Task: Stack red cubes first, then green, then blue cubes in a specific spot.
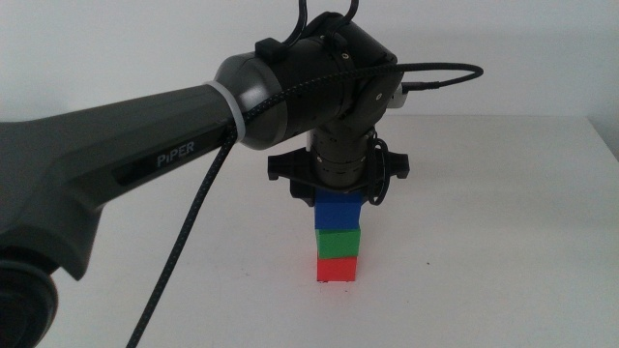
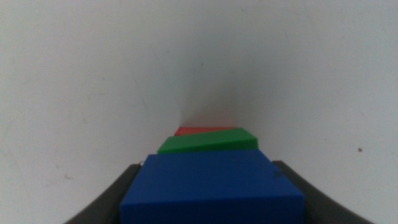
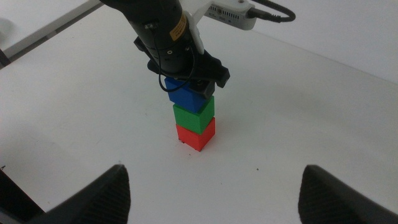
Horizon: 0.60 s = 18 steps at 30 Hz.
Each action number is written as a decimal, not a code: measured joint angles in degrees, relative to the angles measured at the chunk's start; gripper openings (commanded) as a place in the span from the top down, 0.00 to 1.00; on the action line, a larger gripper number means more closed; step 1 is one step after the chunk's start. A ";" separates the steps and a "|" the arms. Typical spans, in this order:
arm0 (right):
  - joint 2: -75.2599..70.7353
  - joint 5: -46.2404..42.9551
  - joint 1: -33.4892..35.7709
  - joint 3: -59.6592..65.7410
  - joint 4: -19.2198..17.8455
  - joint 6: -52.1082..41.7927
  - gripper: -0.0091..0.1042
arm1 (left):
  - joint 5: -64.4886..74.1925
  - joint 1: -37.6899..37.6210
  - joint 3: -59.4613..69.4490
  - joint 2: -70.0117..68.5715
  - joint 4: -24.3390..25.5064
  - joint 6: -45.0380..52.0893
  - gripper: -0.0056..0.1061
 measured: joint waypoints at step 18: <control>0.00 0.00 0.00 0.00 0.00 0.00 0.23 | -1.45 0.00 -0.09 0.00 0.02 -2.28 0.97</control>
